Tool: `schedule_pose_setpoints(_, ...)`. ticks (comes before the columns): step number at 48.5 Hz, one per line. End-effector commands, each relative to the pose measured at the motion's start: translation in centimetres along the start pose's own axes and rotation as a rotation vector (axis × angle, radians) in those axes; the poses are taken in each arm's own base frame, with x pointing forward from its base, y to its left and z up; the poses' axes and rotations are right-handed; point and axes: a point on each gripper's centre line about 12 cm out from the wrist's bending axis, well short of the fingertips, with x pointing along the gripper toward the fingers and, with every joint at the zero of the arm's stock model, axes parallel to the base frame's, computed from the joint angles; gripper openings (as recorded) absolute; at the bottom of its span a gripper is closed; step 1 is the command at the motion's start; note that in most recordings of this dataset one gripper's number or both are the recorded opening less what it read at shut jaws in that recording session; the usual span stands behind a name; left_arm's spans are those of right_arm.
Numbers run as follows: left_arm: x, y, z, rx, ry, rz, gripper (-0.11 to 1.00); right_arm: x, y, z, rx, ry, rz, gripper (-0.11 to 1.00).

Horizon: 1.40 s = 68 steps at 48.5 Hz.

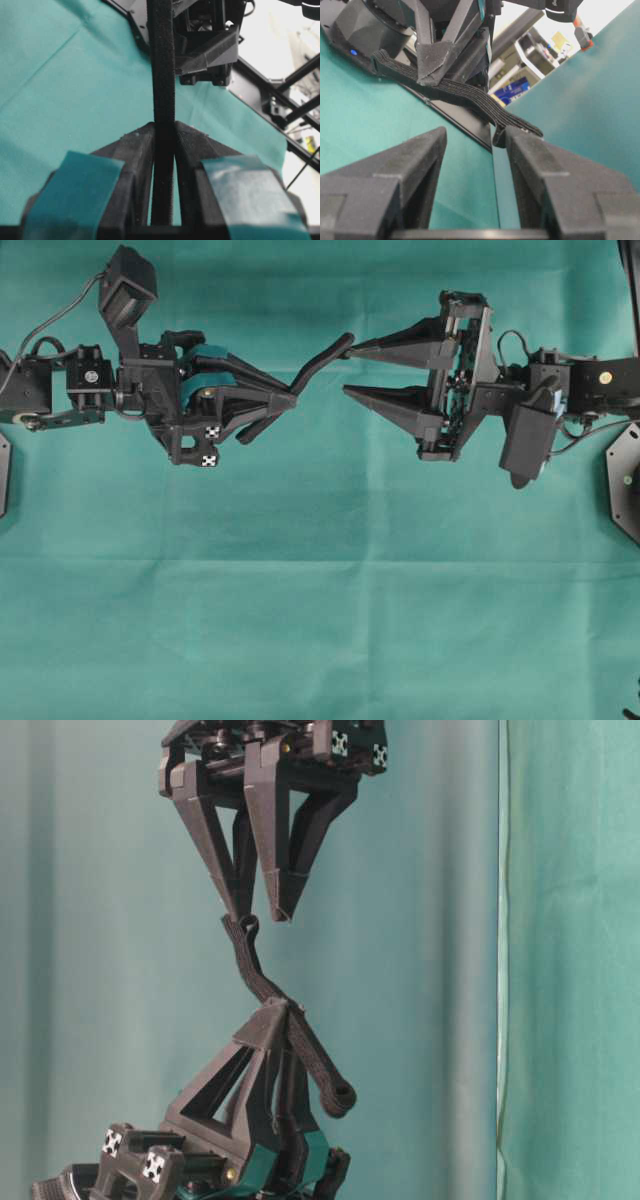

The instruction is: Peel off the Velcro with your right arm.

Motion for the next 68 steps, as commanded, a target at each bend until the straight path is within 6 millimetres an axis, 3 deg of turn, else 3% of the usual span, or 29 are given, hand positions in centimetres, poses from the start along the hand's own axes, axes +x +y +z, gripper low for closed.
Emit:
schedule_pose_setpoints(1,0.0,-0.5,0.6,0.000,-0.023,-0.018,0.10,0.5,-0.6,1.1,-0.002,-0.038,-0.019,0.09)
schedule_pose_setpoints(26,0.1,-1.2,0.3,-0.001,-0.015,-0.037,0.10,0.9,-1.7,0.6,-0.006,-0.073,-0.070,0.08)
schedule_pose_setpoints(46,0.1,-1.5,0.2,0.003,-0.017,-0.048,0.10,1.9,-2.2,0.3,-0.007,-0.093,-0.094,-0.06)
schedule_pose_setpoints(68,0.1,-1.5,0.1,0.005,-0.015,-0.049,0.10,1.7,-2.1,0.2,-0.001,-0.095,-0.095,-0.08)
